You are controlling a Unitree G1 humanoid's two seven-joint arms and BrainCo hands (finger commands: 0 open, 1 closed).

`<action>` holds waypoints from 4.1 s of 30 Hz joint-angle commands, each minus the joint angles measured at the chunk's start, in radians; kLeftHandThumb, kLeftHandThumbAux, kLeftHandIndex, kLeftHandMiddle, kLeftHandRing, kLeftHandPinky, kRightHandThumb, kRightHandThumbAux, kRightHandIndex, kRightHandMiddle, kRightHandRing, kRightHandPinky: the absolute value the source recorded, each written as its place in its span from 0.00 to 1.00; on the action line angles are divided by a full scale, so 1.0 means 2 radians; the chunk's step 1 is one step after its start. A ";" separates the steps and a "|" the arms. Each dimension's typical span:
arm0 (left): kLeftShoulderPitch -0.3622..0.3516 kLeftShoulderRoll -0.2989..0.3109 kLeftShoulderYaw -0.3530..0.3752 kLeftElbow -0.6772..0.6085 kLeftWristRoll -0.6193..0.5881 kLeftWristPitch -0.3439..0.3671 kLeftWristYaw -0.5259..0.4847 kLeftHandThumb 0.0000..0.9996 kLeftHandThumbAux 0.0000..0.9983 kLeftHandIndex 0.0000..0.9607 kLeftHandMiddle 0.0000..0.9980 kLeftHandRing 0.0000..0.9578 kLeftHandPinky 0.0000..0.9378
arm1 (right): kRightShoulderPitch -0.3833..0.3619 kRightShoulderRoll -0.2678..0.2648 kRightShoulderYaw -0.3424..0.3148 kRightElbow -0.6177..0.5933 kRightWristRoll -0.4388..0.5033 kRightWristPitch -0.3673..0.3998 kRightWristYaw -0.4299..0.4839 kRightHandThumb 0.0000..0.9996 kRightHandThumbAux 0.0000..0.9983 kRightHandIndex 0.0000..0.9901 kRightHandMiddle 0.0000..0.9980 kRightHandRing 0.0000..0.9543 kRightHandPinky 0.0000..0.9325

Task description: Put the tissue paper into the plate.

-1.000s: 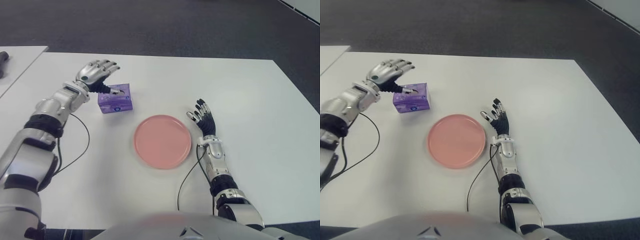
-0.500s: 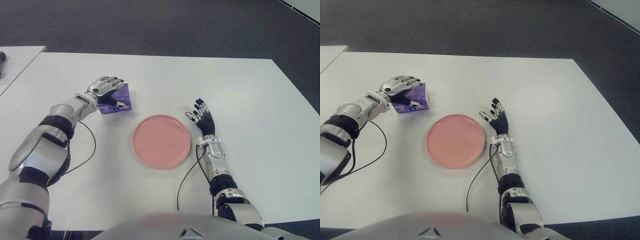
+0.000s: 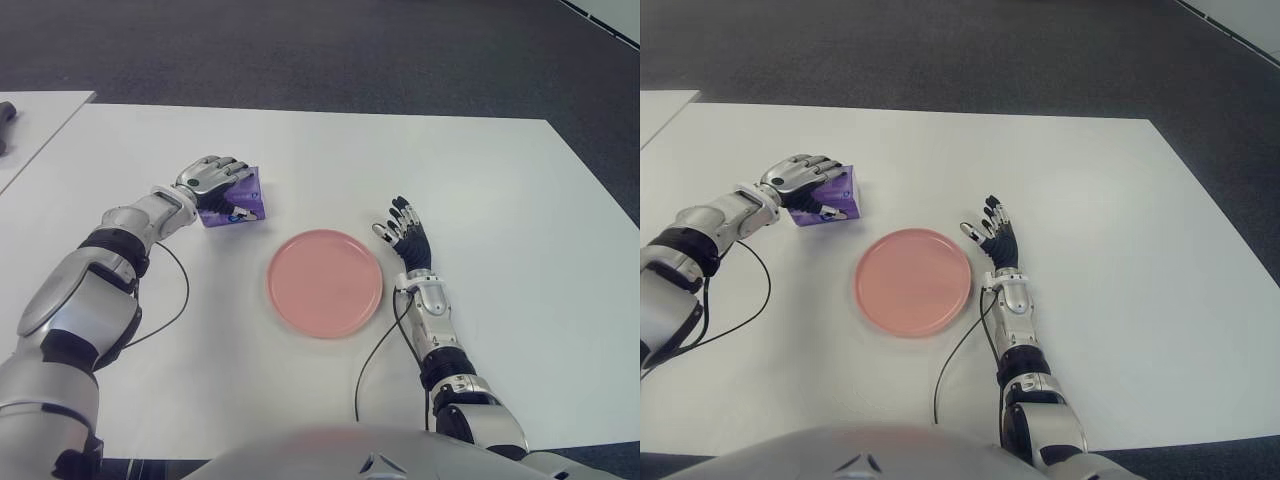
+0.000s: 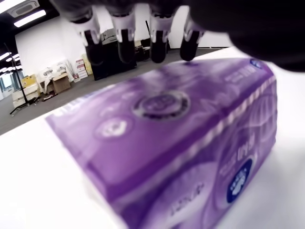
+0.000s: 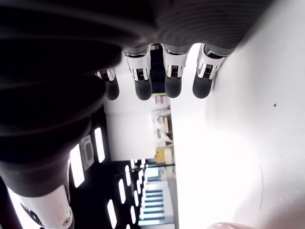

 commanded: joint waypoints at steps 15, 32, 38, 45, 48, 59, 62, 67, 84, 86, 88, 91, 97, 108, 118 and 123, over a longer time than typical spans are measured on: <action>0.001 -0.005 -0.021 0.015 0.002 0.019 0.001 0.13 0.14 0.00 0.00 0.00 0.00 | 0.022 -0.004 -0.008 0.061 0.002 0.021 0.006 0.11 0.71 0.01 0.05 0.06 0.12; -0.010 -0.001 -0.055 0.021 0.030 0.061 0.070 0.13 0.15 0.00 0.00 0.00 0.00 | 0.023 -0.005 -0.010 0.067 0.003 0.009 0.011 0.07 0.73 0.02 0.06 0.06 0.09; -0.014 0.000 -0.075 0.027 0.046 0.076 0.103 0.14 0.16 0.00 0.00 0.00 0.00 | 0.025 -0.003 -0.013 0.067 0.005 -0.002 0.015 0.06 0.73 0.02 0.06 0.06 0.10; -0.017 0.002 -0.094 0.035 0.060 0.095 0.133 0.16 0.18 0.00 0.00 0.00 0.00 | 0.029 -0.004 -0.011 0.062 0.000 -0.011 0.020 0.05 0.73 0.02 0.06 0.06 0.08; -0.017 0.002 -0.102 0.038 0.069 0.107 0.155 0.17 0.19 0.00 0.00 0.00 0.00 | 0.029 -0.004 -0.011 0.062 0.000 -0.009 0.017 0.05 0.74 0.02 0.06 0.06 0.09; -0.019 0.003 -0.132 0.058 0.094 0.147 0.212 0.19 0.26 0.00 0.00 0.00 0.00 | 0.038 -0.001 -0.006 0.038 -0.006 0.000 0.009 0.08 0.73 0.02 0.06 0.06 0.09; -0.014 0.001 -0.141 0.067 0.101 0.163 0.223 0.18 0.30 0.00 0.00 0.00 0.00 | 0.041 -0.002 -0.003 0.033 -0.008 0.001 0.009 0.08 0.73 0.01 0.06 0.05 0.07; -0.013 -0.002 -0.147 0.074 0.101 0.175 0.231 0.17 0.34 0.00 0.00 0.00 0.00 | 0.042 -0.003 -0.002 0.028 -0.007 0.003 0.009 0.07 0.73 0.01 0.05 0.05 0.07; 0.002 -0.017 -0.134 0.085 0.077 0.201 0.211 0.13 0.39 0.00 0.00 0.00 0.00 | 0.043 -0.004 -0.006 0.014 0.005 0.022 0.017 0.09 0.76 0.00 0.04 0.05 0.08; 0.003 -0.018 -0.133 0.085 0.075 0.200 0.208 0.13 0.39 0.00 0.00 0.00 0.00 | 0.044 -0.004 -0.007 0.012 0.006 0.024 0.016 0.08 0.76 0.01 0.04 0.05 0.08; 0.004 -0.018 -0.130 0.085 0.071 0.198 0.203 0.12 0.39 0.00 0.00 0.00 0.00 | 0.045 -0.004 -0.007 0.010 0.006 0.025 0.015 0.08 0.76 0.01 0.04 0.05 0.08; 0.005 -0.019 -0.127 0.085 0.064 0.194 0.195 0.12 0.39 0.00 0.00 0.00 0.00 | 0.046 -0.004 -0.007 0.007 0.006 0.025 0.014 0.08 0.76 0.01 0.04 0.05 0.08; 0.006 -0.020 -0.125 0.084 0.055 0.190 0.181 0.11 0.38 0.00 0.00 0.00 0.00 | 0.047 -0.003 -0.007 -0.001 0.005 0.029 0.012 0.10 0.75 0.02 0.05 0.06 0.10; 0.007 -0.019 -0.122 0.082 0.045 0.181 0.173 0.11 0.37 0.00 0.00 0.00 0.00 | 0.056 -0.003 -0.004 -0.017 0.003 0.031 0.015 0.10 0.75 0.02 0.05 0.06 0.10; 0.008 -0.019 -0.120 0.081 0.043 0.170 0.174 0.13 0.37 0.00 0.00 0.00 0.00 | 0.060 -0.003 -0.003 -0.025 0.003 0.036 0.015 0.10 0.75 0.02 0.05 0.06 0.10; 0.007 -0.020 -0.121 0.081 0.043 0.161 0.163 0.13 0.37 0.00 0.00 0.00 0.00 | 0.063 -0.003 -0.003 -0.031 0.003 0.038 0.015 0.09 0.75 0.02 0.05 0.06 0.10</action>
